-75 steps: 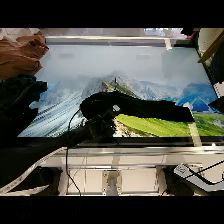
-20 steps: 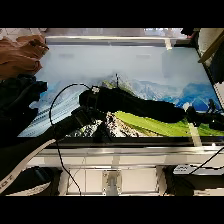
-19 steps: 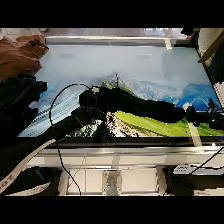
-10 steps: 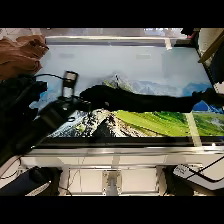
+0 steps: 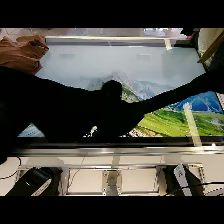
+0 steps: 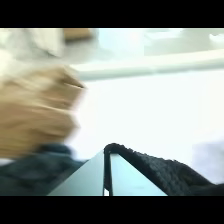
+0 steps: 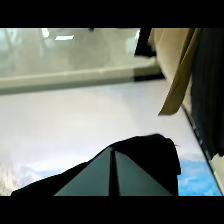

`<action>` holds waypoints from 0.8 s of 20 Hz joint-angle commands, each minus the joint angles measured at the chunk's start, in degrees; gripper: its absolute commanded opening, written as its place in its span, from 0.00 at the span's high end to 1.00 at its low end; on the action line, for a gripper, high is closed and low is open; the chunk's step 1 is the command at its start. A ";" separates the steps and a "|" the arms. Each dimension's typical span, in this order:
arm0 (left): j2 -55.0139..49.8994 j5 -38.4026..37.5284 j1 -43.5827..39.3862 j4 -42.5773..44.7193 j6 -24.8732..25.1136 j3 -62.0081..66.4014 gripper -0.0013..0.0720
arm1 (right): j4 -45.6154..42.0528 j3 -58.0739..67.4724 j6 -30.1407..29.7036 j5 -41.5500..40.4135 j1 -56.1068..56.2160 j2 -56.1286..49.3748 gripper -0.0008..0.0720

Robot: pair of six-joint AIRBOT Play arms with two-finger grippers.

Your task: Fold the clothes and pants, and hang the long-sleeved shirts on hangers.

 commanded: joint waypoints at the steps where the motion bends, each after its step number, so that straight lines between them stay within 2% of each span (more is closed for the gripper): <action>1: -3.93 -8.94 0.50 3.93 6.10 5.81 0.95 | -0.46 4.50 4.70 4.42 -0.20 -2.34 0.98; 4: -12.39 -15.41 2.82 4.13 6.10 4.96 0.95 | 4.24 -0.48 4.81 10.60 2.71 -10.27 0.98; 8: -22.40 -14.19 13.44 0.76 6.05 -3.61 0.95 | -1.60 -15.72 3.52 9.29 13.81 -19.58 0.98; 10: -25.51 -8.50 18.12 -3.78 5.81 -9.84 0.95 | -5.97 -23.76 2.82 2.29 20.33 -23.85 0.98; 12: -28.52 -4.00 21.68 -5.53 5.84 -15.26 0.95 | -10.56 -28.57 5.22 -7.04 24.50 -28.30 0.98; 16: -35.63 2.69 26.23 -5.14 5.84 -17.38 0.95 | -11.37 -28.85 9.81 -15.39 25.55 -36.87 0.98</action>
